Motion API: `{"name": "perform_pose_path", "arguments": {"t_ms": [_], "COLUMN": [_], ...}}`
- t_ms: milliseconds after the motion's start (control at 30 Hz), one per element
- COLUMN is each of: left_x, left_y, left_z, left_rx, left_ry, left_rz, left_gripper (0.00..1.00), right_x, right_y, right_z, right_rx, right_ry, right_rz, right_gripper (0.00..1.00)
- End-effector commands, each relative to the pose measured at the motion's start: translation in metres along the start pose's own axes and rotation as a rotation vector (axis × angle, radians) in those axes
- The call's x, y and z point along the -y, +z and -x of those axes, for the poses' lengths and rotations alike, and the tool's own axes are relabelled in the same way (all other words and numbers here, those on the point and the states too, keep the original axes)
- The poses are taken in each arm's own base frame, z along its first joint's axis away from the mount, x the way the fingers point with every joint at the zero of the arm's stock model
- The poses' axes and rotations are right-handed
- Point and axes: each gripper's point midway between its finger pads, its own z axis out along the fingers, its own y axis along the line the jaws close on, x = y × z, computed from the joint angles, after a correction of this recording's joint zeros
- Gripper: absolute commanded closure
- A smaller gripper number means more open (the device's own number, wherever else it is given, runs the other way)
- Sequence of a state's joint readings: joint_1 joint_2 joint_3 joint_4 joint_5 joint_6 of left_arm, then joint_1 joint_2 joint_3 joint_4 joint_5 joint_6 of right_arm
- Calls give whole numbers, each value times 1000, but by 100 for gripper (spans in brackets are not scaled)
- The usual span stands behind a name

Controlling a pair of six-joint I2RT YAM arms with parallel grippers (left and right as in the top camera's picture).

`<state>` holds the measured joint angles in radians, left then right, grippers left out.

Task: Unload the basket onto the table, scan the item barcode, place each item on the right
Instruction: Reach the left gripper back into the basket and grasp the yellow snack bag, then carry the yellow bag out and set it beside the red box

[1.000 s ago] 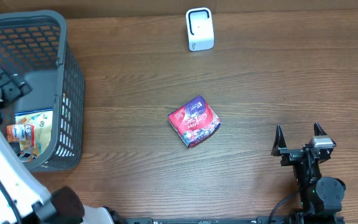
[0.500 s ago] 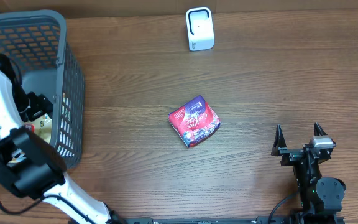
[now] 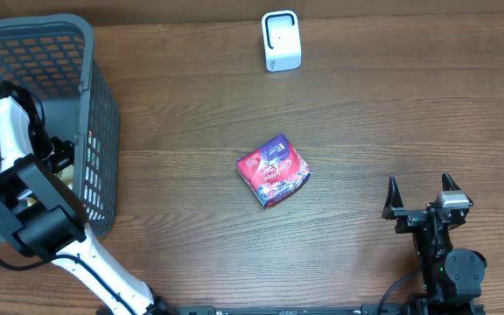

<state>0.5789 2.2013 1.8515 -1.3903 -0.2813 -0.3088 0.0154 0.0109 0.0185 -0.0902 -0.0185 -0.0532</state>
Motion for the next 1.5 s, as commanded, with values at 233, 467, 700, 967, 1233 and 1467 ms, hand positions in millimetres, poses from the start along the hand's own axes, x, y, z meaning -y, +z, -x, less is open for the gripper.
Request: {"name": "perform_pose_path", "arguments": {"t_ms": [233, 467, 700, 967, 1233, 1467], "left_x": [0, 2, 12, 57, 17, 9], "left_y": [25, 38, 31, -100, -271, -378], "left_z": [-2, -8, -11, 19, -2, -99], "left_rx": [-16, -32, -49, 216, 739, 961], "left_ry": [-26, -17, 68, 157, 171, 337], "left_rz": [16, 22, -43, -518, -695, -991], "left_gripper": [0, 33, 96, 96, 96, 96], "right_x": [1, 1, 1, 1, 1, 1], "right_y": [0, 0, 0, 0, 0, 0], "right_z": [-2, -2, -2, -2, -2, -2], "right_rx": [3, 3, 3, 3, 3, 3], "right_ry": [-4, -4, -4, -4, -4, -4], "right_rz": [-4, -4, -4, -4, -4, -4], "right_gripper": [0, 0, 0, 0, 0, 0]}}
